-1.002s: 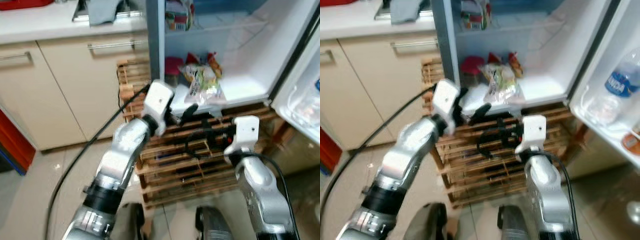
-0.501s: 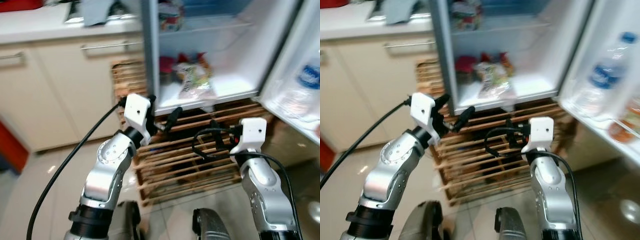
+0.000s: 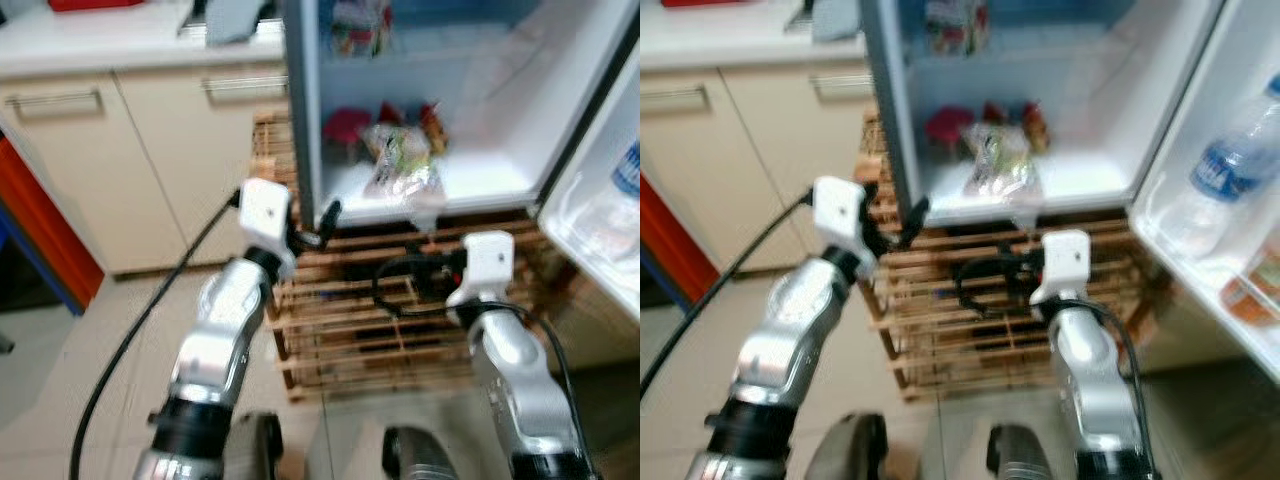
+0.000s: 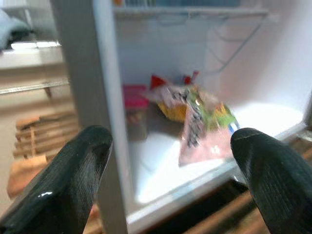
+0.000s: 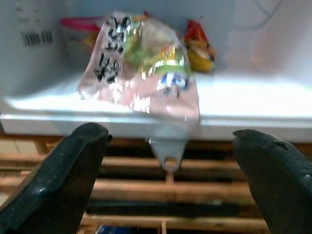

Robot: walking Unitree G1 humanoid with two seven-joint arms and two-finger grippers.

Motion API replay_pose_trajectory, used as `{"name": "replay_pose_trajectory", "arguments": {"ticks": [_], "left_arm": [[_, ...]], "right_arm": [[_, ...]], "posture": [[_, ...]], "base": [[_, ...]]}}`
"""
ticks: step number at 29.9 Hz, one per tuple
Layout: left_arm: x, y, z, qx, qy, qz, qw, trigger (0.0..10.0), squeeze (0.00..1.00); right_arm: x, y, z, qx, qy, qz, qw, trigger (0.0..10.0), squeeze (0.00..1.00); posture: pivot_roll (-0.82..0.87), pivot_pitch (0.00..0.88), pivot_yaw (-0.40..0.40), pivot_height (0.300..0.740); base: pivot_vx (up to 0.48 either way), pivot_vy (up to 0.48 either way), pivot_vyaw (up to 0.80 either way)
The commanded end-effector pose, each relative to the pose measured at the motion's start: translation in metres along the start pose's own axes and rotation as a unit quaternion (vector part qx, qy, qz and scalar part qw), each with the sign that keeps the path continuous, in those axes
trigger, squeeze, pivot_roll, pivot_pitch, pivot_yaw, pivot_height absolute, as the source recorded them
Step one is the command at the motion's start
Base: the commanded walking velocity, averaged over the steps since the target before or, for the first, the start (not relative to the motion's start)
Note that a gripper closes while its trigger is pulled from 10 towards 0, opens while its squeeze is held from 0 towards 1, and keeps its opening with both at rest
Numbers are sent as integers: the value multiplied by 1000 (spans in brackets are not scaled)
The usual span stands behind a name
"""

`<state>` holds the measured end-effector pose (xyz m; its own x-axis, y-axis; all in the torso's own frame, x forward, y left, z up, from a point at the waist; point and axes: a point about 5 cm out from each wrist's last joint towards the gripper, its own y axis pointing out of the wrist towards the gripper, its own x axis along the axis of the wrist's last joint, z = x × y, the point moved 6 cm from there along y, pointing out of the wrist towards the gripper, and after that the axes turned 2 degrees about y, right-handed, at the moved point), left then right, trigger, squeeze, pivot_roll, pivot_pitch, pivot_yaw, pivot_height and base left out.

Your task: Restocking fridge

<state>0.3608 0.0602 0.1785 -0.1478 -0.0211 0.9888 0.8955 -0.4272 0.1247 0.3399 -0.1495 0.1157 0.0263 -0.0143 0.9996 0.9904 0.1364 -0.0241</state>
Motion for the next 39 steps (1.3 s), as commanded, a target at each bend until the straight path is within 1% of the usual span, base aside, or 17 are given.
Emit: {"name": "replay_pose_trajectory", "arguments": {"ticks": [1, 7, 10, 12, 15, 18, 19, 22, 23, 25, 26, 27, 28, 30, 32, 37, 39], "left_arm": [[3, -2, 8, 16, 8, -6, 1000, 10000, 0], [8, -3, 11, 23, 2, -18, 1000, 10000, 0], [12, -2, 12, 26, 4, -24, 999, 10000, 0], [10, -3, 14, 33, 23, -19, 999, 10000, 0], [9, -6, 20, 45, 25, -16, 999, 10000, 0], [7, -9, 20, 47, 31, -14, 998, 10000, 0], [8, -10, 19, 45, 25, -18, 998, 10000, 0], [14, -13, 19, 50, 32, -29, 998, 10000, 0], [14, -13, 19, 50, 32, -29, 998, 10000, 0], [18, -17, 19, 54, 38, -35, 997, 10000, 0], [18, -17, 19, 54, 38, -35, 997, 10000, 0], [19, -19, 20, 56, 34, -35, 997, 10000, 0], [19, -19, 20, 56, 34, -35, 997, 10000, 0], [19, -22, 21, 58, 34, -34, 997, 10000, 0], [21, -25, 21, 60, 37, -33, 997, 10000, 0], [20, -34, 24, 71, 40, -26, 996, 10000, 0], [20, -35, 24, 73, 41, -25, 996, 10000, 0]], "right_arm": [[9, 3, 7, 7, 1, -18, 1000, 10000, 63], [18, 13, 7, 4, 11, -32, 999, 10000, 55], [24, 37, 18, 17, 11, -33, 999, 10000, 55], [32, 54, 21, 16, 4, -37, 999, 10000, 47], [36, 64, 21, 9, 3, -34, 999, 10000, 47], [33, 71, 31, 25, -2, -26, 999, 10000, 51], [33, 73, 35, 32, 0, -24, 999, 10000, 47], [33, 78, 49, 57, 1, -20, 998, 10000, 47], [33, 78, 49, 57, 1, -20, 998, 10000, 47], [34, 84, 66, 88, 4, -15, 996, 10000, 51], [34, 84, 66, 88, 4, -15, 996, 10000, 51], [30, 89, 76, 103, 8, -4, 995, 10000, 47], [30, 89, 76, 103, 8, -4, 995, 10000, 47], [26, 95, 86, 114, 27, 13, 993, 10000, 51], [22, 100, 93, 115, 63, 32, 991, 10000, 51], [15, 109, 98, 96, 133, 71, 984, 10000, 51], [15, 110, 98, 93, 143, 76, 982, 10000, 47]], "posture": [[-169, 0, 45, 675], [-167, 0, 45, 675], [-161, 0, 44, 675], [-130, 0, 19, 675], [-123, 0, 12, 675], [-102, 0, -1, 675], [-100, 0, -2, 675], [-82, 0, -10, 675], [-82, 0, -10, 675], [-62, 4, -18, 675], [-62, 4, -18, 675], [-54, 11, -19, 675], [-54, 11, -19, 675], [-29, 37, -33, 675], [-15, 52, -43, 675], [14, 80, -66, 675], [16, 82, -67, 675]], "base": [[0, 0, 0], [0, 0, 0], [0, 0, 0], [0, 0, 0], [0, 0, 0], [0, 0, 0], [0, 0, 0], [320, 0, 0], [322, 0, 0], [0, 0, 0], [0, 0, 0], [0, 0, 0], [0, 0, 0], [0, 0, 0], [0, 0, 0], [0, 0, 0], [0, 0, 0]]}}
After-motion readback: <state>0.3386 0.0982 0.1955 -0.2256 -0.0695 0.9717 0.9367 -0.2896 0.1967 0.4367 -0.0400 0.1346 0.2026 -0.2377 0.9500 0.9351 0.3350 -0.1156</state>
